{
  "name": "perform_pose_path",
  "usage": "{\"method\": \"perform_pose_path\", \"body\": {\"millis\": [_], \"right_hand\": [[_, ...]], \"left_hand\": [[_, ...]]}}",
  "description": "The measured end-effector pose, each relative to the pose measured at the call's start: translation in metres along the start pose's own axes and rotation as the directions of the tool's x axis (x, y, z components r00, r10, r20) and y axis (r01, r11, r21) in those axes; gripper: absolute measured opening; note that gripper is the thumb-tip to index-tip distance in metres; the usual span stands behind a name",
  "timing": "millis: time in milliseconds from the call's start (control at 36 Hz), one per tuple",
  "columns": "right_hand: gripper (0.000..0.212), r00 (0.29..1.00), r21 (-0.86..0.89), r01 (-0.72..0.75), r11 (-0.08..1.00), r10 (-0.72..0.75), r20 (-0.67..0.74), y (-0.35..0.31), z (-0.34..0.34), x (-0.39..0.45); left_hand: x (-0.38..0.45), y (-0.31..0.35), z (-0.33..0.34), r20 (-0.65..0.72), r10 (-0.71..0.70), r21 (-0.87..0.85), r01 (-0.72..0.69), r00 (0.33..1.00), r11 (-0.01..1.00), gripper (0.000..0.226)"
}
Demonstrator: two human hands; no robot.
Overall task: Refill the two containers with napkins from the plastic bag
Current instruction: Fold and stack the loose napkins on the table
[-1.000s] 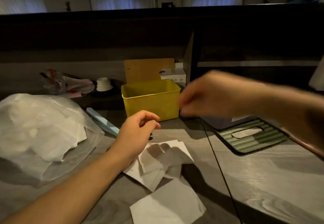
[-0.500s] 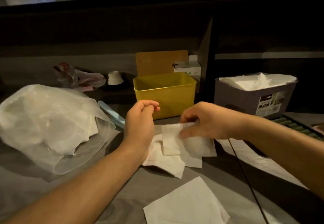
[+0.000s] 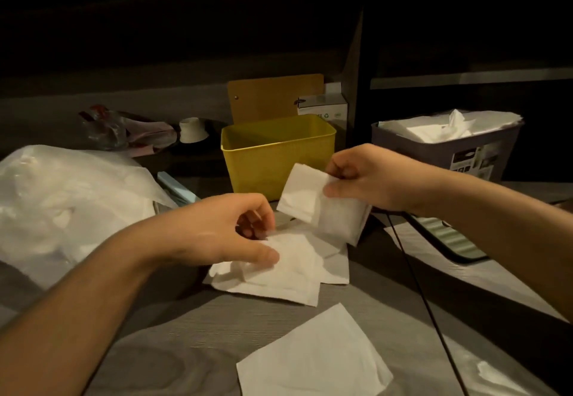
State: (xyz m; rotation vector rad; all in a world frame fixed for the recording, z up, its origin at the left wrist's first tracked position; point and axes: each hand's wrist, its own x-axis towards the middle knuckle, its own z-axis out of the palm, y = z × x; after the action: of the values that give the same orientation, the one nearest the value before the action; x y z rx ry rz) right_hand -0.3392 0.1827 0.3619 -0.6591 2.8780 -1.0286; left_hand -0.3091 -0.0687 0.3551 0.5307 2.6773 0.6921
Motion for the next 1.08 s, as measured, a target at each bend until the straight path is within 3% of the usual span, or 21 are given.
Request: {"method": "perform_pose_path", "body": {"millis": [83, 139, 194, 306, 389, 444, 583, 667, 750, 833, 944, 1028, 1083], "right_hand": [[0.011, 0.999, 0.336, -0.027, 0.941, 0.01, 0.052, 0.001, -0.001, -0.002], [0.021, 0.989, 0.529, -0.063, 0.846, -0.019, 0.149, -0.001, -0.004, -0.004], [0.027, 0.968, 0.608, -0.095, 0.789, -0.069, 0.241, -0.005, -0.004, -0.007], [0.011, 0.949, 0.434, -0.059, 0.899, -0.085, 0.304, -0.014, 0.012, -0.011], [0.01, 0.963, 0.094, 0.134, 0.987, -0.152, 0.222, -0.018, 0.024, -0.012], [0.01, 0.959, 0.019, 0.21, 0.977, -0.21, 0.189, -0.021, 0.027, -0.012], [0.008, 0.965, -0.072, 0.253, 0.965, -0.246, 0.09, -0.02, 0.032, -0.009], [0.008, 0.971, -0.036, 0.223, 0.974, -0.219, 0.099, -0.02, 0.03, -0.01], [0.011, 0.982, 0.096, 0.154, 0.983, -0.162, 0.093, -0.021, 0.026, -0.012], [0.011, 0.987, 0.093, 0.142, 0.986, -0.148, 0.065, -0.018, 0.024, -0.011], [0.011, 0.989, 0.079, 0.144, 0.986, -0.145, 0.007, -0.014, 0.022, -0.01], [0.01, 0.985, 0.033, 0.171, 0.985, -0.17, -0.041, -0.014, 0.023, -0.008], [0.008, 0.981, 0.007, 0.183, 0.983, -0.182, -0.069, -0.015, 0.025, -0.007]], "left_hand": [[-0.001, 0.001, -0.002, 0.015, -0.055, 0.15, 0.052, 0.998, 0.987, 0.039], [-0.001, 0.001, 0.001, 0.005, -0.054, 0.126, 0.053, 0.999, 0.991, 0.034], [0.003, 0.001, 0.004, -0.011, -0.015, 0.079, 0.015, 1.0, 0.997, 0.029], [0.007, 0.002, 0.011, -0.047, 0.074, -0.07, -0.077, 0.996, 0.995, 0.03], [0.011, 0.001, 0.01, -0.146, 0.102, -0.083, -0.115, 0.984, 0.99, 0.01], [0.009, 0.002, 0.01, -0.177, 0.108, -0.184, -0.141, 0.978, 0.973, 0.005], [0.007, 0.004, 0.016, -0.217, 0.069, -0.515, -0.174, 0.974, 0.839, 0.021], [0.011, 0.004, 0.022, -0.297, 0.026, -0.563, -0.197, 0.955, 0.803, 0.02], [0.014, 0.005, 0.027, -0.316, 0.007, -0.609, -0.209, 0.949, 0.765, 0.04], [0.015, 0.006, 0.029, -0.292, 0.007, -0.673, -0.211, 0.956, 0.709, 0.051], [0.014, 0.013, 0.029, -0.243, -0.016, -0.799, -0.19, 0.97, 0.571, 0.048], [0.013, 0.016, 0.027, -0.304, -0.082, -0.82, -0.217, 0.949, 0.529, 0.031], [0.012, 0.016, 0.026, -0.311, -0.053, -0.827, -0.243, 0.949, 0.507, 0.027]]}}
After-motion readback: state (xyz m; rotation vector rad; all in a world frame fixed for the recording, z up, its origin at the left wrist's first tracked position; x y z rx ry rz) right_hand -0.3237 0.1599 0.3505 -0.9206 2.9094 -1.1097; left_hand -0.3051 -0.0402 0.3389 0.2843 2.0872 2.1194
